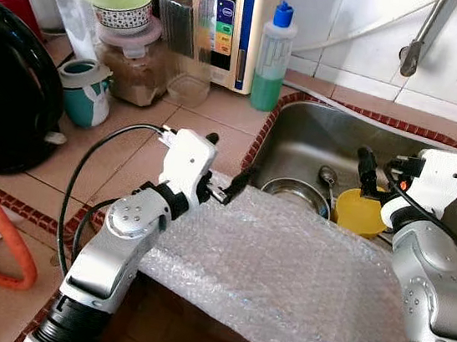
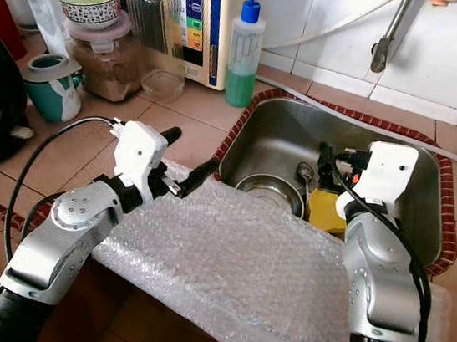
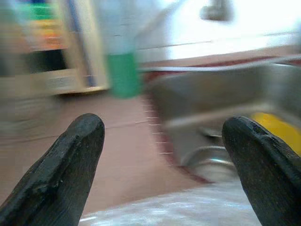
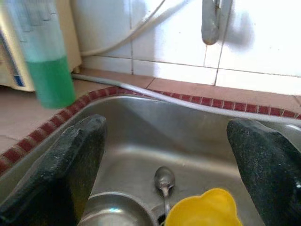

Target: Kitchen organization

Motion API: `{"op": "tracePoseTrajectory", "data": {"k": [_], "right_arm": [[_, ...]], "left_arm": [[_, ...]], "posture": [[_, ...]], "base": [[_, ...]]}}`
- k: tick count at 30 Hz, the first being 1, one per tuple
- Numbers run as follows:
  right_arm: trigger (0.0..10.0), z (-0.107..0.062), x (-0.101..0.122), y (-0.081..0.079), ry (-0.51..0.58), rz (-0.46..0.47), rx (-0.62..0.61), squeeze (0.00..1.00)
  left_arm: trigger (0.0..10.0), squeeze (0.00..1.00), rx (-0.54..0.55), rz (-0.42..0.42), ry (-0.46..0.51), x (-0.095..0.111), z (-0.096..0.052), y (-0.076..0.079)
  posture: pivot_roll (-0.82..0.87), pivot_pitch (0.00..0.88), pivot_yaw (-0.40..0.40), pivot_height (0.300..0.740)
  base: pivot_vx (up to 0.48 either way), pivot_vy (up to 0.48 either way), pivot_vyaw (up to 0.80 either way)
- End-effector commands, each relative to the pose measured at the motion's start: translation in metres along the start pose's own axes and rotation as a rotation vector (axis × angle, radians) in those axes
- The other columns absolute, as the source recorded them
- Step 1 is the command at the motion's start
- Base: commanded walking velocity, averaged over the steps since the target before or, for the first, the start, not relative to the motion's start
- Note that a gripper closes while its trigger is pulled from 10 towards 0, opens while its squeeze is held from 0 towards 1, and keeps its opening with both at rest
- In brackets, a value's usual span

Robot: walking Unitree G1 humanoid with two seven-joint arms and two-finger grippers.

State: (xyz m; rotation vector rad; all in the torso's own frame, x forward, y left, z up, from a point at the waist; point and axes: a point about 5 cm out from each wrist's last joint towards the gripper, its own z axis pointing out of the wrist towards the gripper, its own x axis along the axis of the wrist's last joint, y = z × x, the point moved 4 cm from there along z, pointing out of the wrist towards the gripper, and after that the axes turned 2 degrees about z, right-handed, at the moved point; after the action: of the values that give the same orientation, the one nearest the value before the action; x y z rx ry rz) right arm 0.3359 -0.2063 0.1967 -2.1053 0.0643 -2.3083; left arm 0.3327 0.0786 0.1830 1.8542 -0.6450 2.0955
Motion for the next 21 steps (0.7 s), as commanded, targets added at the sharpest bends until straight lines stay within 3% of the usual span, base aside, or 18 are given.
{"op": "tracePoseTrajectory", "data": {"k": [1,7,10,14,21], "right_arm": [[10.0,-0.007,0.003,-0.009,-0.01,0.011,0.02,0.0],[10.0,-0.016,-0.001,-0.018,-0.047,0.031,0.036,0.0],[10.0,-0.019,-0.001,-0.023,-0.064,0.04,0.045,0.0],[10.0,-0.017,0.001,-0.025,-0.07,0.041,0.048,0.0],[10.0,-0.013,0.007,-0.029,-0.057,0.049,0.056,0.0]], "left_arm": [[10.0,0.0,0.121,-0.009,0.002,0.005,-0.007,-0.02],[10.0,0.0,0.263,-0.08,-0.002,0.002,-0.018,-0.039],[10.0,0.0,0.358,-0.059,-0.04,-0.005,-0.024,-0.048],[10.0,0.0,0.372,-0.081,-0.053,-0.004,-0.024,-0.046],[10.0,0.0,0.404,-0.036,-0.054,-0.003,-0.023,-0.045]], "posture": [[-0.02,0.11,0.06,0.74],[-0.03,0.107,0.058,0.74],[-0.03,0.105,0.055,0.74],[-0.03,0.103,0.054,0.74],[-0.03,0.106,0.057,0.74]], "base": [[0.0,0.0,0.0],[0.0,0.0,-0.52],[0.0,0.0,-0.69],[0.0,0.0,-0.69],[0.0,0.0,-0.69]]}}
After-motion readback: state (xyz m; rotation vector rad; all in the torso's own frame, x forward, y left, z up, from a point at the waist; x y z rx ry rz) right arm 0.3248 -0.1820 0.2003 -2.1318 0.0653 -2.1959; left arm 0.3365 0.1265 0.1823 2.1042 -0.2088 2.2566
